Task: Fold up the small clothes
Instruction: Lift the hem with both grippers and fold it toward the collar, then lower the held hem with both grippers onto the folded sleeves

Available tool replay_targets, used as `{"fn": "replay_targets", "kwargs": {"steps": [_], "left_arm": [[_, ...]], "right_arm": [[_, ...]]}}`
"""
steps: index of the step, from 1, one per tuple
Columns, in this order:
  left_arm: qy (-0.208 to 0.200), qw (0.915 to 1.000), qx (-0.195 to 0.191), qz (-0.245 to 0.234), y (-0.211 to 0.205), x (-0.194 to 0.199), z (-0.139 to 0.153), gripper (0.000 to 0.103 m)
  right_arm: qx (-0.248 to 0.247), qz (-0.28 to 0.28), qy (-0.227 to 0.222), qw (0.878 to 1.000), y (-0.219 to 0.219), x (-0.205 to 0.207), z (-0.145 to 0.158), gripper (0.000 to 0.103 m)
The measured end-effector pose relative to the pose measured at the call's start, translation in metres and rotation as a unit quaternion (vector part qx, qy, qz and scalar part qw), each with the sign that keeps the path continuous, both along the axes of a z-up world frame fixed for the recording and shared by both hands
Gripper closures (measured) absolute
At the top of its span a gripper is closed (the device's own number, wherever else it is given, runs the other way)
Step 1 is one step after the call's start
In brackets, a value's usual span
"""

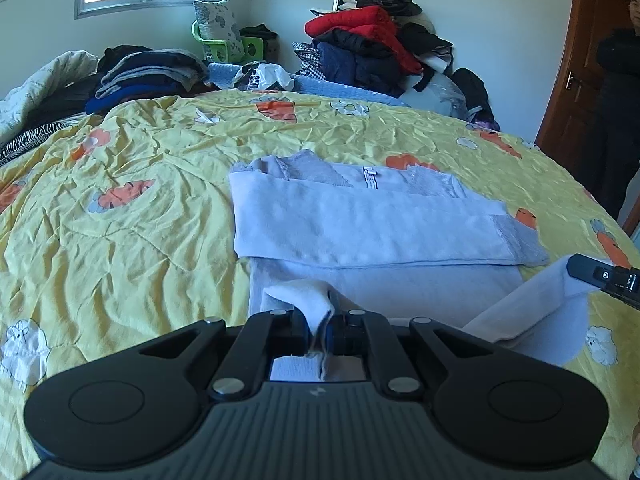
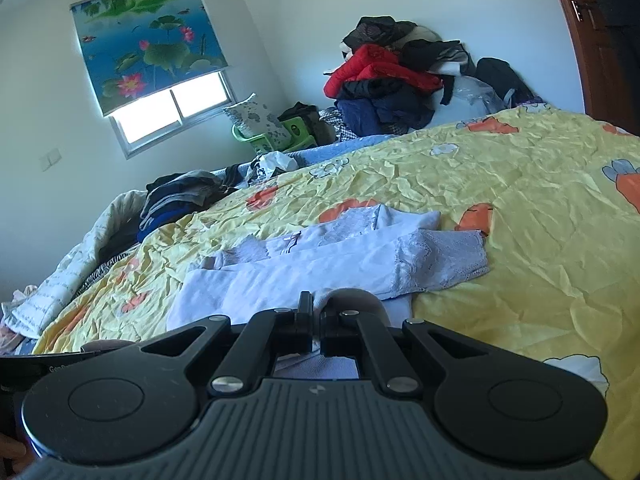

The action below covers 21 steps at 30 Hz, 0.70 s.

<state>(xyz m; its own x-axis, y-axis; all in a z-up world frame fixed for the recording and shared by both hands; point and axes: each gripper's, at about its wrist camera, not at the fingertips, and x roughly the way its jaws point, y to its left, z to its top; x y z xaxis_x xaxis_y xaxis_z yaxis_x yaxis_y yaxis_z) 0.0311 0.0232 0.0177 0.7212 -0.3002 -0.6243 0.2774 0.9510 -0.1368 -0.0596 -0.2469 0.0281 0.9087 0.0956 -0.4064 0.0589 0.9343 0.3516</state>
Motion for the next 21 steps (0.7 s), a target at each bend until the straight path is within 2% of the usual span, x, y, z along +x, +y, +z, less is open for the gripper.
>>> {"fn": "replay_targets", "kwargs": {"steps": [16, 21], "left_arm": [[-0.005, 0.9998, 0.000, 0.017, -0.008, 0.019, -0.007, 0.096], [-0.005, 0.9997, -0.002, 0.023, -0.009, 0.026, -0.009, 0.096]], "right_arm": [[0.023, -0.025, 0.005, 0.999, -0.008, 0.016, -0.014, 0.098], [0.007, -0.029, 0.006, 1.000, -0.006, 0.023, -0.017, 0.098]]}}
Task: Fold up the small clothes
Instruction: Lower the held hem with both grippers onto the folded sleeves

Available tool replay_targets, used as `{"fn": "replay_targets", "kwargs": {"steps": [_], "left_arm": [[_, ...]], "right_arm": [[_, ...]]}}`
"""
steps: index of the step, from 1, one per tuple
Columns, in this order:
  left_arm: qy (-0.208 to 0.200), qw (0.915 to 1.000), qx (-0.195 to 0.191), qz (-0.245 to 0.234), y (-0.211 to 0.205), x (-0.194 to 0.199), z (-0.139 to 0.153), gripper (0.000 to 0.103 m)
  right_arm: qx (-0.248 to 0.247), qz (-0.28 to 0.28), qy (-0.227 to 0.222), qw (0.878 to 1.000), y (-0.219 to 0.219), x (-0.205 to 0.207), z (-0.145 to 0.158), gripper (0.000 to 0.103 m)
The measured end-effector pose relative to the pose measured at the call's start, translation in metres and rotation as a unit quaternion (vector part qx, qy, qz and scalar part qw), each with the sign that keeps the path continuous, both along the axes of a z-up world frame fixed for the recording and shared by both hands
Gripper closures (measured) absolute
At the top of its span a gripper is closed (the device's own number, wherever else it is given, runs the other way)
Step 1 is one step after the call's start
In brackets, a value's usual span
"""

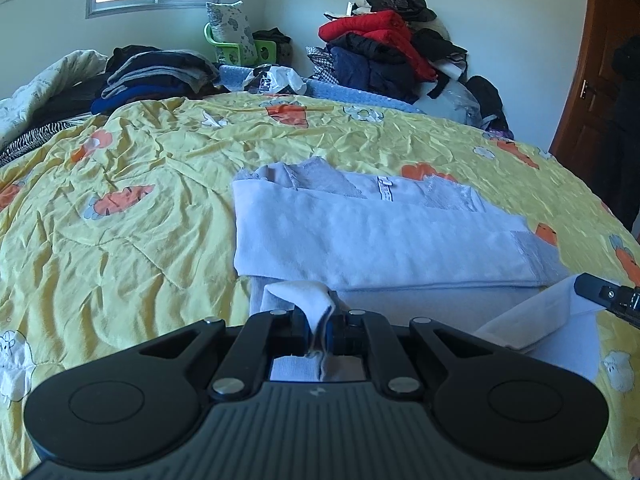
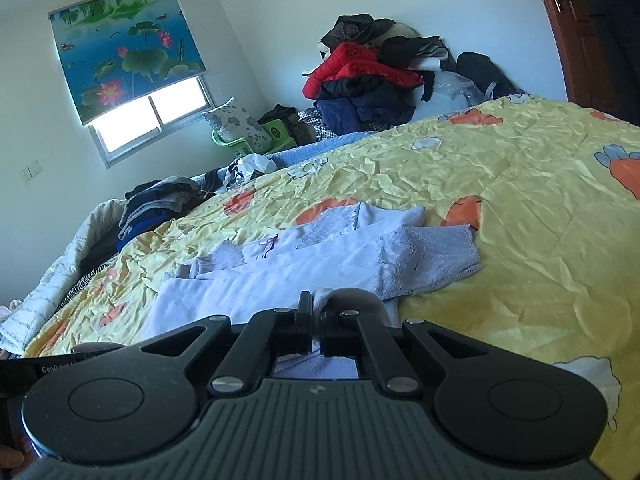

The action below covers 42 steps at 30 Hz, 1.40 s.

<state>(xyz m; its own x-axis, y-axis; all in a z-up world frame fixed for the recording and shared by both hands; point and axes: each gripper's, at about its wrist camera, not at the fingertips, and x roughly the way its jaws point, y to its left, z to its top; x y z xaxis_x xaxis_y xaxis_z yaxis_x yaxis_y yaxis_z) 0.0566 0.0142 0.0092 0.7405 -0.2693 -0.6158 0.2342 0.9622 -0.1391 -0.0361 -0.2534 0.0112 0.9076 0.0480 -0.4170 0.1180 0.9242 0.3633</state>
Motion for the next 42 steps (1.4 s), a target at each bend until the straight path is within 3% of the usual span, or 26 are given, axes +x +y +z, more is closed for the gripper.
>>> {"fn": "replay_targets", "kwargs": {"steps": [11, 42], "left_arm": [[-0.005, 0.9999, -0.006, 0.014, -0.002, 0.022, 0.006, 0.096], [-0.029, 0.9993, -0.001, 0.022, -0.012, 0.070, 0.019, 0.096]], "right_arm": [[0.027, -0.006, -0.007, 1.000, -0.014, 0.025, 0.001, 0.098], [0.047, -0.015, -0.017, 0.999, -0.026, 0.074, 0.009, 0.098]]}}
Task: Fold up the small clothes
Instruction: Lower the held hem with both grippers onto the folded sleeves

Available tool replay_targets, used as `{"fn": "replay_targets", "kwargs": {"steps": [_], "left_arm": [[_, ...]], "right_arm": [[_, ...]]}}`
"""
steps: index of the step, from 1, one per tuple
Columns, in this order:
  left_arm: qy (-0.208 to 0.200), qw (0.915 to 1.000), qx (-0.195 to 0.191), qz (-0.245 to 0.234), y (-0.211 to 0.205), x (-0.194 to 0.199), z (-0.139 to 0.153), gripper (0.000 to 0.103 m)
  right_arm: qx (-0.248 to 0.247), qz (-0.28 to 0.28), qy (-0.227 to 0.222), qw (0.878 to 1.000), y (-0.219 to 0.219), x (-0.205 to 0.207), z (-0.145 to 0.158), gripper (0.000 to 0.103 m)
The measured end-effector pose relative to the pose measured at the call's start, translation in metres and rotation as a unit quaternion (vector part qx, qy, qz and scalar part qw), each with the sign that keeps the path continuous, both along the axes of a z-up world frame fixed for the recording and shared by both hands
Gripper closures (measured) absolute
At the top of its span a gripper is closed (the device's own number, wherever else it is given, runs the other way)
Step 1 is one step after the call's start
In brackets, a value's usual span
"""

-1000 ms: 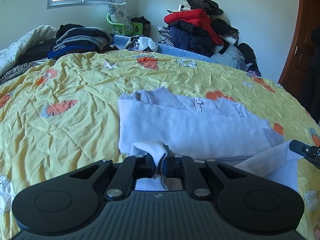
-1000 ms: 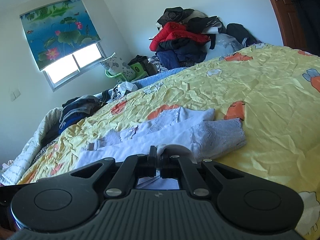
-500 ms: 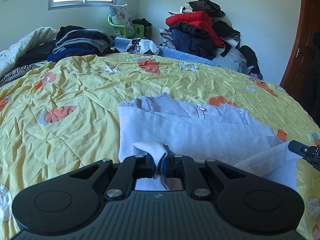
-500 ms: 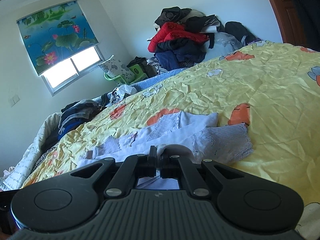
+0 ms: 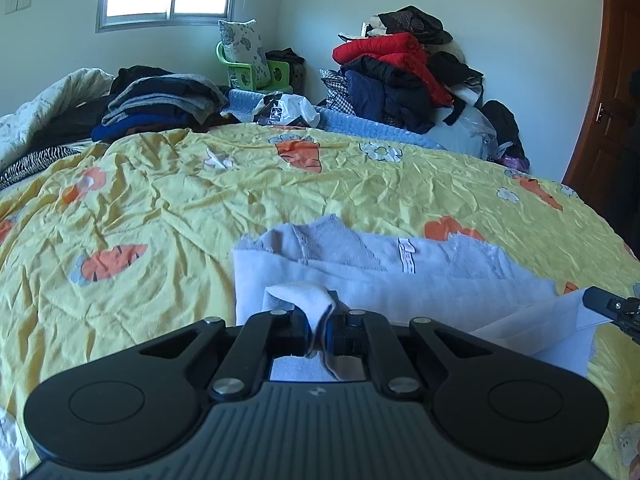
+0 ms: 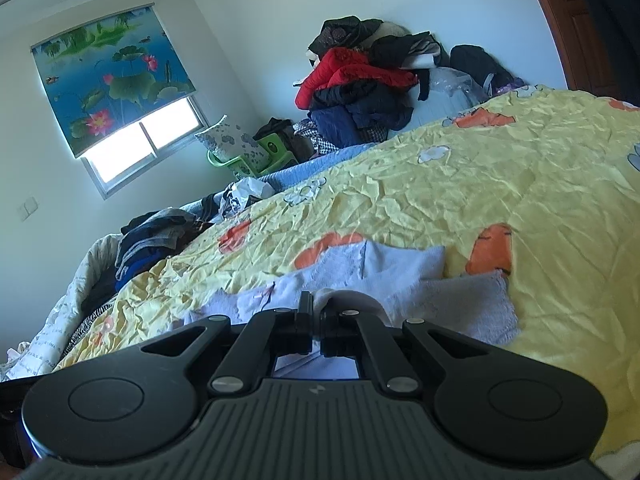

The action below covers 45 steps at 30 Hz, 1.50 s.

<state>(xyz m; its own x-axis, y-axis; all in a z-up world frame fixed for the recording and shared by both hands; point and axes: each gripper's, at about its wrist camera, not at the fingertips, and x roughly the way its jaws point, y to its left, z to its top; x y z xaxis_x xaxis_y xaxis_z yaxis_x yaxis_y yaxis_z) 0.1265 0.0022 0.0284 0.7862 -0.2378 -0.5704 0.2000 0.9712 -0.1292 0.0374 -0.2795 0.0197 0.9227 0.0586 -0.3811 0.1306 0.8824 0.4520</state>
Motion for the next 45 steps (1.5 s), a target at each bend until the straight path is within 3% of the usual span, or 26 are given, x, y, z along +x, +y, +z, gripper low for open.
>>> {"fn": "replay_targets", "kwargs": {"steps": [36, 45], "left_arm": [[0.029, 0.9995, 0.014, 0.006, -0.017, 0.081, -0.004, 0.096], [0.034, 0.9993, 0.013, 0.013, -0.022, 0.105, -0.008, 0.096]], "right_arm": [[0.008, -0.012, 0.016, 1.000, -0.013, 0.079, -0.008, 0.098], [0.031, -0.021, 0.025, 0.999, -0.023, 0.106, -0.013, 0.098]]}}
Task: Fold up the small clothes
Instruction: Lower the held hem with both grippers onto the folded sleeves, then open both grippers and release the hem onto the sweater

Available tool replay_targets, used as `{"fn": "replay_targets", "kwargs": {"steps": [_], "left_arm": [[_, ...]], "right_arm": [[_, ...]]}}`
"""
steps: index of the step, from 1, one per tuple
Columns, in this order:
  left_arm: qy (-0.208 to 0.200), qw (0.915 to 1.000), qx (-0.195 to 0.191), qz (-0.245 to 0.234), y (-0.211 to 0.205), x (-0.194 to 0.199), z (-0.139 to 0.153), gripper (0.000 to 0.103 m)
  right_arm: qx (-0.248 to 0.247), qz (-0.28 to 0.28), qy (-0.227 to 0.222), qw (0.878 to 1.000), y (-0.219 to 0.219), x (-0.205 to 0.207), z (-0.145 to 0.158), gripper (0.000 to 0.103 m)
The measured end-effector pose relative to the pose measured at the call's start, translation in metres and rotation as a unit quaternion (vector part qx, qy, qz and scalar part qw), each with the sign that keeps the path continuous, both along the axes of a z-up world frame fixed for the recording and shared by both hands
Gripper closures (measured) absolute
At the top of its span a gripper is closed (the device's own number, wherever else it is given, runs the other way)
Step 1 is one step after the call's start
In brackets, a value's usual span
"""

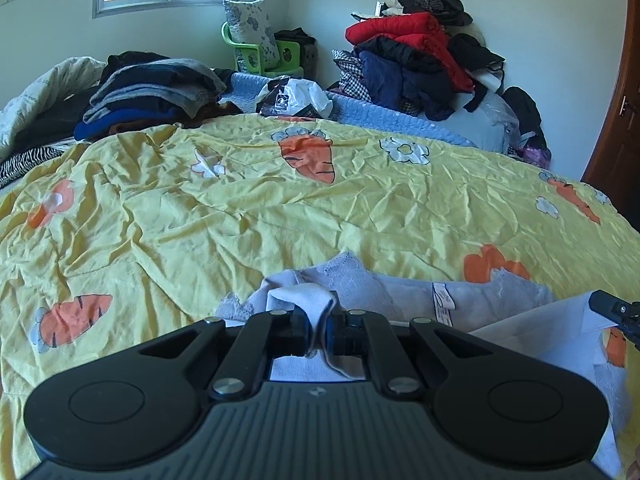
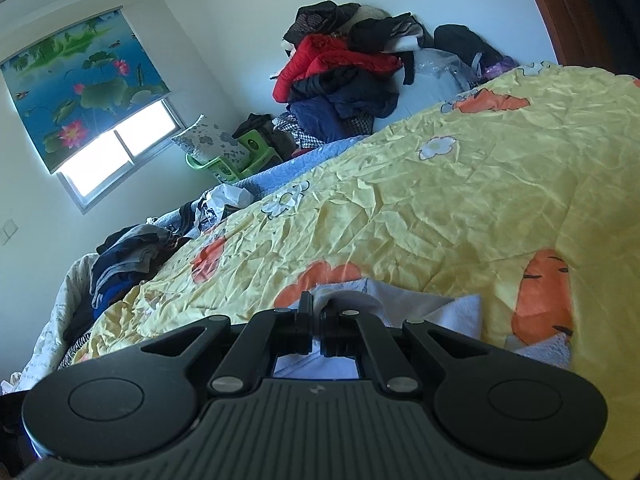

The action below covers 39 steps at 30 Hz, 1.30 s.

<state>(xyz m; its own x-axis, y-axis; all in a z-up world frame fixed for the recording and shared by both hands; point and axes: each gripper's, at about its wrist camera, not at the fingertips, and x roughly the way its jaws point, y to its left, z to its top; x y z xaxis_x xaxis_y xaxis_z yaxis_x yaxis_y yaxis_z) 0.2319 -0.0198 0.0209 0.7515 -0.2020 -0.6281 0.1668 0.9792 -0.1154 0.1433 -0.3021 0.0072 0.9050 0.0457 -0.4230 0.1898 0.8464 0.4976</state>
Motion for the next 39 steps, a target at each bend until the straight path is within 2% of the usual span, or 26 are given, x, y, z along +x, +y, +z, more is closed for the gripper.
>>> {"fn": "replay_targets", "kwargs": {"steps": [11, 19, 25, 29, 32, 35, 36, 37, 39], "left_arm": [[0.030, 0.9995, 0.002, 0.007, -0.005, 0.034, -0.019, 0.096], [0.045, 0.9989, 0.013, 0.004, -0.014, 0.046, -0.029, 0.096], [0.064, 0.9979, 0.007, 0.006, -0.014, 0.058, -0.033, 0.096], [0.070, 0.9974, 0.013, 0.004, -0.015, 0.061, -0.035, 0.095], [0.081, 0.9967, 0.004, 0.006, -0.012, 0.065, -0.035, 0.094], [0.101, 0.9945, -0.024, 0.012, -0.005, 0.072, -0.035, 0.081], [0.106, 0.9936, -0.037, 0.015, -0.002, 0.074, -0.034, 0.069], [0.103, 0.9934, -0.046, 0.020, 0.001, 0.075, -0.033, 0.050], [0.086, 0.9942, -0.053, 0.036, 0.006, 0.074, -0.027, 0.030]], "right_arm": [[0.001, 0.001, 0.026, 1.000, -0.004, 0.036, -0.016, 0.098], [0.024, -0.006, 0.045, 0.999, -0.016, 0.047, -0.032, 0.098], [0.017, -0.010, 0.054, 0.998, -0.019, 0.055, -0.038, 0.097], [0.012, -0.012, 0.057, 0.998, -0.018, 0.059, -0.037, 0.088], [0.016, -0.015, 0.062, 0.998, -0.021, 0.062, -0.038, 0.086], [0.016, -0.013, 0.066, 0.998, -0.023, 0.064, -0.039, 0.072], [0.017, -0.010, 0.066, 0.998, -0.023, 0.065, -0.039, 0.065], [0.017, -0.010, 0.065, 0.998, -0.023, 0.065, -0.040, 0.064], [0.014, -0.013, 0.063, 0.998, -0.022, 0.066, -0.038, 0.060]]}}
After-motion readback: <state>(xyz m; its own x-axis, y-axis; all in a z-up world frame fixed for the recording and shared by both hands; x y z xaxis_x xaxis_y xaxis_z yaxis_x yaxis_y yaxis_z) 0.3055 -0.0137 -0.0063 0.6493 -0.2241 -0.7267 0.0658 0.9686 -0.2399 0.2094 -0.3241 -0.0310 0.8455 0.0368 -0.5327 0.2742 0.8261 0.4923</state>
